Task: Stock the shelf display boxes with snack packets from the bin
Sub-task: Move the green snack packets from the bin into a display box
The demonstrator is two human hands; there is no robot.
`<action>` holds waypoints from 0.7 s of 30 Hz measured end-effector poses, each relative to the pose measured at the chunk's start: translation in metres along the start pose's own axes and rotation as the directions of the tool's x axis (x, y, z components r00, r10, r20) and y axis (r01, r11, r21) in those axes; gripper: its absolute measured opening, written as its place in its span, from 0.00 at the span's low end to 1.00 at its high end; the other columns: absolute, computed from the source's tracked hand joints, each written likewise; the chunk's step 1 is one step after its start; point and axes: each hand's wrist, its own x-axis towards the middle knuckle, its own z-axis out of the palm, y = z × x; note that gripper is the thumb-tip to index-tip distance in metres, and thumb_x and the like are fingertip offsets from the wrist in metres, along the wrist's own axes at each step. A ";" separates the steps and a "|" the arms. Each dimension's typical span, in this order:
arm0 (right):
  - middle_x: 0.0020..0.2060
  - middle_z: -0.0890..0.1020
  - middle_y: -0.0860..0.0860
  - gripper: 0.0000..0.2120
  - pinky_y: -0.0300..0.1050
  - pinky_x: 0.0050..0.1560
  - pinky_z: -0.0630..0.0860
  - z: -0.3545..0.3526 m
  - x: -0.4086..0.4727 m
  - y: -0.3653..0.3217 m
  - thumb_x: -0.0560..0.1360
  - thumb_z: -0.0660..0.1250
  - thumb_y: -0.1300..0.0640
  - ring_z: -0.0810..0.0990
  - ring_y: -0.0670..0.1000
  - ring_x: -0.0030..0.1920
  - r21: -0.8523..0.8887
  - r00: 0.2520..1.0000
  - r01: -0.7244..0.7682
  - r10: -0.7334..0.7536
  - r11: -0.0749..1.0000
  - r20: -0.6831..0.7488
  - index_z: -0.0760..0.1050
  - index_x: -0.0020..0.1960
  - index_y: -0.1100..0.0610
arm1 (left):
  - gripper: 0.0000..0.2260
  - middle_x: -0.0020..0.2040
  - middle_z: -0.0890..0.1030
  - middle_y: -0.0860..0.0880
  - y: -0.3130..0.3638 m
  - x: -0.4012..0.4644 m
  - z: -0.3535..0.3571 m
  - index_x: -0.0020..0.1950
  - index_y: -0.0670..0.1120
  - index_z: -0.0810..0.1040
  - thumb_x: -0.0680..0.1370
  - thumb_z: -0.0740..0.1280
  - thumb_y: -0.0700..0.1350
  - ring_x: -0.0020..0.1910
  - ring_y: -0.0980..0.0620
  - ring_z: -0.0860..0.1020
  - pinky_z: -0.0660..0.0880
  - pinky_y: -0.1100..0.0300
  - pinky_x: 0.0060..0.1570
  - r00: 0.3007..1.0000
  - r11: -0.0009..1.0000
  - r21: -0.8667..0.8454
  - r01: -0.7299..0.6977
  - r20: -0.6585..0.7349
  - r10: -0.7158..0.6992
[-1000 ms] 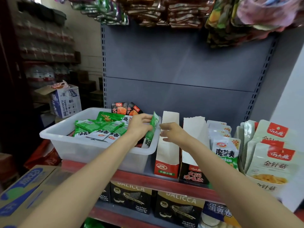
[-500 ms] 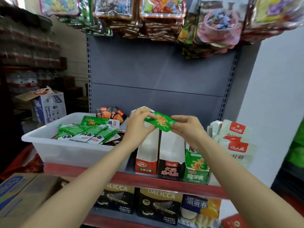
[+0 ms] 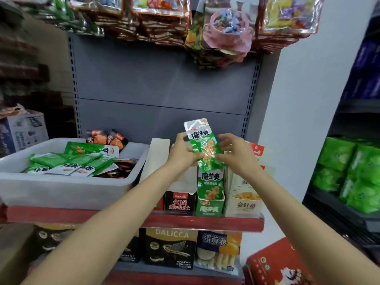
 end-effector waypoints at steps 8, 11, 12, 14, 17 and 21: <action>0.61 0.71 0.57 0.36 0.41 0.53 0.66 -0.011 0.023 0.008 0.72 0.72 0.61 0.73 0.56 0.60 -0.254 0.989 0.133 -0.110 0.958 0.103 0.59 0.74 0.52 | 0.33 0.45 0.76 0.45 -0.024 -0.002 0.008 0.70 0.52 0.60 0.71 0.74 0.37 0.42 0.49 0.80 0.77 0.59 0.44 0.962 0.836 0.478 -0.269 0.182 0.205; 0.54 0.79 0.57 0.18 0.45 0.47 0.69 -0.011 0.026 0.009 0.74 0.67 0.63 0.76 0.59 0.56 -0.384 0.987 0.163 -0.150 0.909 0.065 0.71 0.63 0.55 | 0.34 0.40 0.76 0.49 -0.026 0.000 0.009 0.69 0.50 0.62 0.69 0.76 0.39 0.39 0.54 0.77 0.72 0.65 0.39 0.958 0.797 0.532 -0.286 0.178 0.225; 0.50 0.81 0.57 0.14 0.46 0.46 0.72 -0.011 0.026 0.009 0.74 0.65 0.64 0.77 0.60 0.54 -0.396 0.988 0.153 -0.144 0.906 0.052 0.74 0.59 0.55 | 0.34 0.38 0.75 0.51 -0.028 0.000 0.009 0.69 0.49 0.62 0.68 0.76 0.40 0.38 0.54 0.76 0.72 0.63 0.40 0.958 0.785 0.549 -0.287 0.184 0.221; 0.46 0.81 0.57 0.11 0.51 0.45 0.76 -0.010 0.024 0.009 0.74 0.64 0.65 0.78 0.61 0.50 -0.398 0.989 0.149 -0.144 0.905 0.043 0.76 0.54 0.54 | 0.35 0.38 0.74 0.52 -0.029 0.000 0.011 0.69 0.48 0.63 0.68 0.77 0.41 0.40 0.52 0.75 0.73 0.58 0.43 0.956 0.754 0.588 -0.292 0.199 0.216; 0.43 0.82 0.57 0.10 0.51 0.44 0.77 -0.007 0.020 0.006 0.74 0.64 0.65 0.79 0.60 0.47 -0.387 0.986 0.168 -0.154 0.907 0.066 0.77 0.51 0.55 | 0.34 0.46 0.74 0.49 -0.030 0.001 0.013 0.69 0.49 0.63 0.68 0.77 0.42 0.44 0.50 0.75 0.73 0.57 0.47 0.953 0.757 0.580 -0.301 0.178 0.244; 0.37 0.78 0.53 0.05 0.44 0.35 0.68 0.001 0.017 0.009 0.73 0.66 0.64 0.76 0.57 0.42 -0.452 0.972 0.207 -0.130 0.868 0.196 0.78 0.44 0.55 | 0.26 0.48 0.74 0.51 -0.030 0.000 0.010 0.64 0.50 0.66 0.71 0.74 0.40 0.38 0.54 0.76 0.76 0.57 0.44 0.936 0.770 0.536 -0.346 0.137 0.325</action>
